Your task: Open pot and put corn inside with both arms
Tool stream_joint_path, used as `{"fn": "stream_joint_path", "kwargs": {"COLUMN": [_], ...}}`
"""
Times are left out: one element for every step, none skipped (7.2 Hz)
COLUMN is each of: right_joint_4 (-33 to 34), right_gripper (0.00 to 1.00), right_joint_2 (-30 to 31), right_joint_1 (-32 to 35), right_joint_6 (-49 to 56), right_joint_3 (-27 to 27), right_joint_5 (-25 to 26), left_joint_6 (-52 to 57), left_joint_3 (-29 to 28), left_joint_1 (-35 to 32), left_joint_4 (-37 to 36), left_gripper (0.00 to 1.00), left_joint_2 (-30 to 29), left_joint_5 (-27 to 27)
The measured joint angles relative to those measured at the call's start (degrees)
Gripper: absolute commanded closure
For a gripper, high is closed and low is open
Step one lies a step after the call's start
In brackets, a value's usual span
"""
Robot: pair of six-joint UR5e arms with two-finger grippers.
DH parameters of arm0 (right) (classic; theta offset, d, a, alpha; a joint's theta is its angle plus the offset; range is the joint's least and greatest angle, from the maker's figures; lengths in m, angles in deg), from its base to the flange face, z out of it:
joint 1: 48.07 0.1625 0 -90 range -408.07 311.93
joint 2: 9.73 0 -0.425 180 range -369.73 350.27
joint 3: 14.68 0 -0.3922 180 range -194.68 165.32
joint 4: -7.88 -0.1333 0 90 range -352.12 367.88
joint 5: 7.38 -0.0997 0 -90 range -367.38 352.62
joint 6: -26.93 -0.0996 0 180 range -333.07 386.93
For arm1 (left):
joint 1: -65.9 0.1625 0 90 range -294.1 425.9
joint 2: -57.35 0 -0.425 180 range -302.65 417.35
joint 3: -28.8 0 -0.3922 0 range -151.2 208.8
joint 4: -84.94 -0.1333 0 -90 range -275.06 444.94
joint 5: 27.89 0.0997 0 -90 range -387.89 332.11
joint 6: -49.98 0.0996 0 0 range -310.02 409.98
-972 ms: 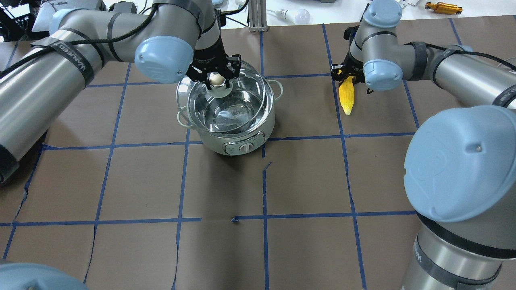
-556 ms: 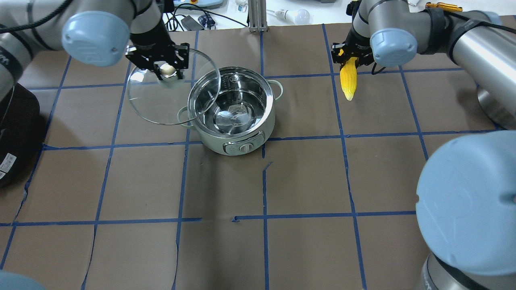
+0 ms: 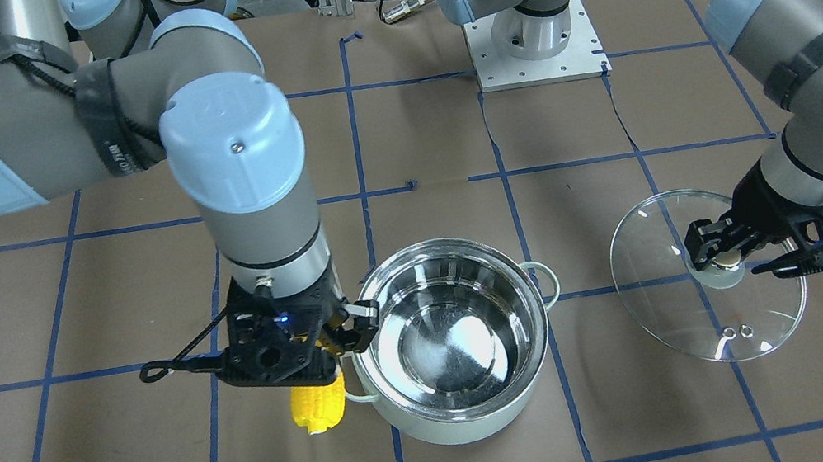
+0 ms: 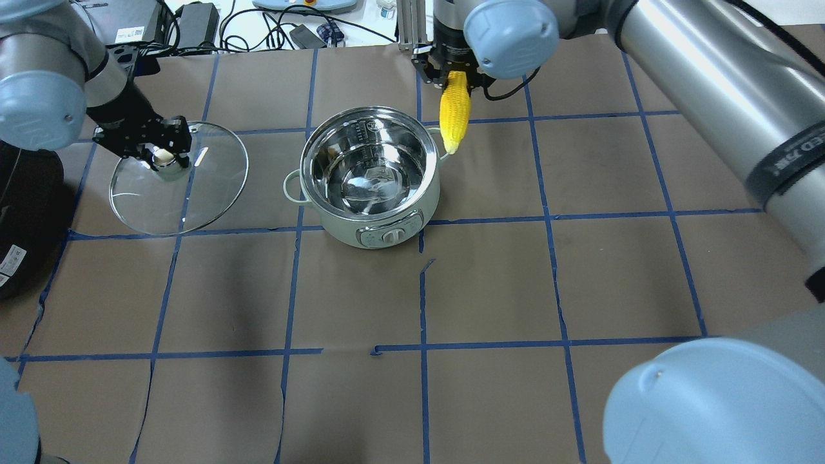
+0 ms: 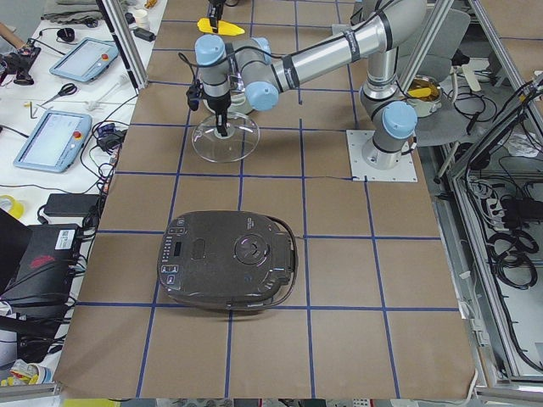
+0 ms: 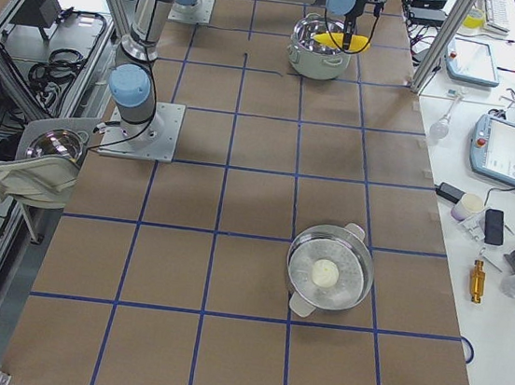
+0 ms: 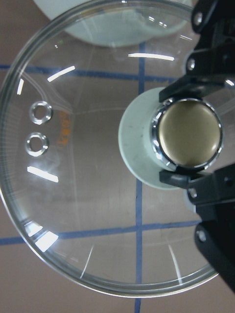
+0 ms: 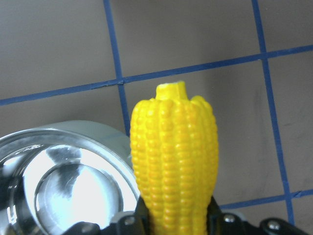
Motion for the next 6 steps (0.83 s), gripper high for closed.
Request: {"fn": "stream_joint_path", "kwargs": {"right_joint_4": [-0.4, 0.8, 2.3, 3.3, 4.1, 4.7], "right_gripper": [1.0, 1.0, 0.96, 0.85, 0.75, 0.51], "right_joint_2": [-2.1, -4.2, -5.9, -7.2, -8.1, -8.6], "right_joint_1": [3.0, 5.3, 7.1, 8.7, 9.5, 9.9], "right_joint_6": [-1.8, -3.5, -4.9, -5.8, -6.3, -6.5], "right_joint_3": [-2.3, -3.3, -3.6, -3.7, -3.6, -3.1], "right_joint_5": [0.8, 1.1, 1.2, 1.2, 1.0, 0.8], "left_joint_6": [2.3, 4.1, 5.6, 6.7, 7.1, 7.0], "left_joint_3": [2.6, 4.7, 5.9, 6.5, 6.7, 6.7], "left_joint_1": [2.0, 2.9, 3.3, 3.6, 4.2, 4.7], "left_joint_4": [-3.9, -7.6, -10.1, -11.2, -11.7, -11.9], "left_gripper": [1.0, 1.0, 1.0, 1.0, 1.0, 1.0], "left_joint_2": [-0.9, -2.0, -3.1, -3.8, -4.4, -4.9], "left_joint_5": [-1.0, -1.4, -1.6, -1.6, -1.5, -1.3]}}
